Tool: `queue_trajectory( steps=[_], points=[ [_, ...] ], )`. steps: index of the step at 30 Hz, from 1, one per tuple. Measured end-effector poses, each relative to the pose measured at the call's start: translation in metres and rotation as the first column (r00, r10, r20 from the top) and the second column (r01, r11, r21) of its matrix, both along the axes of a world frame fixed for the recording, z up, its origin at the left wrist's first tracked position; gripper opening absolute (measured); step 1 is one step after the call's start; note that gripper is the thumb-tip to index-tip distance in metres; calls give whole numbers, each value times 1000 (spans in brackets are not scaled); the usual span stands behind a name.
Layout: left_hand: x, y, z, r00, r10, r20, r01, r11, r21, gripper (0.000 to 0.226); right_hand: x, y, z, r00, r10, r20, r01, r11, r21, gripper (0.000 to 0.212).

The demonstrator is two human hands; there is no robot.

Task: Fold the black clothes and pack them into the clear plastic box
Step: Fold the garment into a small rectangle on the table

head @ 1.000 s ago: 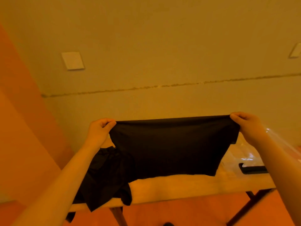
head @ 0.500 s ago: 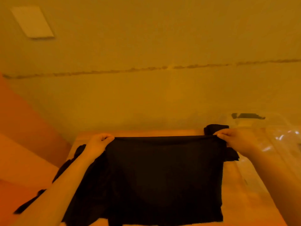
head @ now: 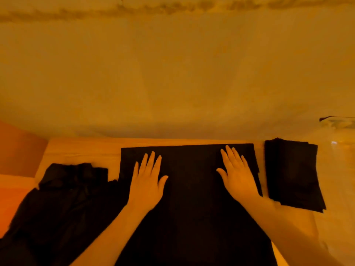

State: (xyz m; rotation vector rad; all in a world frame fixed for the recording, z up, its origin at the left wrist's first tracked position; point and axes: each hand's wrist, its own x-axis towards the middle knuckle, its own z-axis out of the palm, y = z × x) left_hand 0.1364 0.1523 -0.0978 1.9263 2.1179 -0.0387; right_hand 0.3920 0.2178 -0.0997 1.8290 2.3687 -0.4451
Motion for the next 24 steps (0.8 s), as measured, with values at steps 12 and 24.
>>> queue_trajectory(
  steps=[12,24],
  points=[
    [4,-7,-4,984,-73,-161,79,996,29,69,15,-12,3,999,-12,30,12,1000,-10,67],
    [-3,-215,-13,990,-98,-102,78,981,-179,70,73,-230,-17,997,71,35,-71,997,-7,63]
  ],
)
